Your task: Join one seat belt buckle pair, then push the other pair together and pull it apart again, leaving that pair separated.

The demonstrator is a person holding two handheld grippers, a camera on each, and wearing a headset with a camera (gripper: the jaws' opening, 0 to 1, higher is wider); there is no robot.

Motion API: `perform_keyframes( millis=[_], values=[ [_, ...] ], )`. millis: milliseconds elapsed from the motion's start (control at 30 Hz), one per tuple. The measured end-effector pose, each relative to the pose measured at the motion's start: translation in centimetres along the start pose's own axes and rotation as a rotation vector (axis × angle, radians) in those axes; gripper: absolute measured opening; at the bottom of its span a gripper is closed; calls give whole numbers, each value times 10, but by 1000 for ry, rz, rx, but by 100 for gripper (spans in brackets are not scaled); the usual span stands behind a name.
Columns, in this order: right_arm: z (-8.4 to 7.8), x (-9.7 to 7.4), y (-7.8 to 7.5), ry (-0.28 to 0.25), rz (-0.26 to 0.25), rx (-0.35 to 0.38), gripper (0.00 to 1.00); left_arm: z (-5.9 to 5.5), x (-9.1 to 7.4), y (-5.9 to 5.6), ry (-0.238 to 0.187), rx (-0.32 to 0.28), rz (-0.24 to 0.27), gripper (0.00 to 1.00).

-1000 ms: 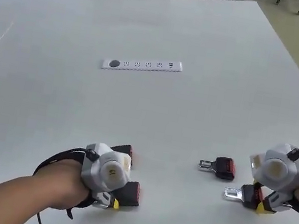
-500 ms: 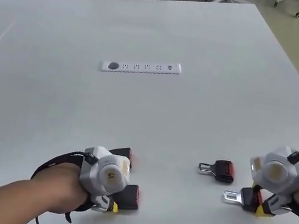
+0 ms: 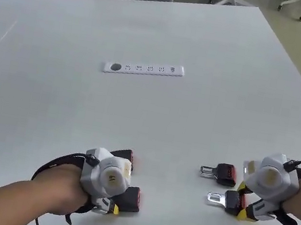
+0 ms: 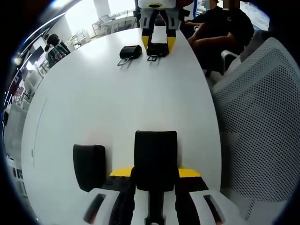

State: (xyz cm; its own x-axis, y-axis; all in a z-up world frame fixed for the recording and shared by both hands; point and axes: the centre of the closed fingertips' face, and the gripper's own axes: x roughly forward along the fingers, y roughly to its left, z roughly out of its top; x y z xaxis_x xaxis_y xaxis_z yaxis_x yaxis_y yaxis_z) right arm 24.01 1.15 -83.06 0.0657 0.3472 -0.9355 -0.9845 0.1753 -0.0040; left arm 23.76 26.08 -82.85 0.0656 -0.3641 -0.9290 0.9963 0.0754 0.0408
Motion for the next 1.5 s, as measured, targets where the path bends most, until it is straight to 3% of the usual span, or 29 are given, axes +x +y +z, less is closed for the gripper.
perform_keyframes(
  millis=[500,833,1133,1500],
  values=[
    [80,28,22,-143,8,-28,35,0,0,0,-1,0,1,33],
    [119,43,30,-196,-5,-68,35,0,0,0,3,-3,3,33],
    [141,51,37,-220,-3,-90,35,0,0,0,5,-3,3,33],
    [141,50,35,-196,-17,-111,35,0,1,0,6,-2,3,33]
  ],
)
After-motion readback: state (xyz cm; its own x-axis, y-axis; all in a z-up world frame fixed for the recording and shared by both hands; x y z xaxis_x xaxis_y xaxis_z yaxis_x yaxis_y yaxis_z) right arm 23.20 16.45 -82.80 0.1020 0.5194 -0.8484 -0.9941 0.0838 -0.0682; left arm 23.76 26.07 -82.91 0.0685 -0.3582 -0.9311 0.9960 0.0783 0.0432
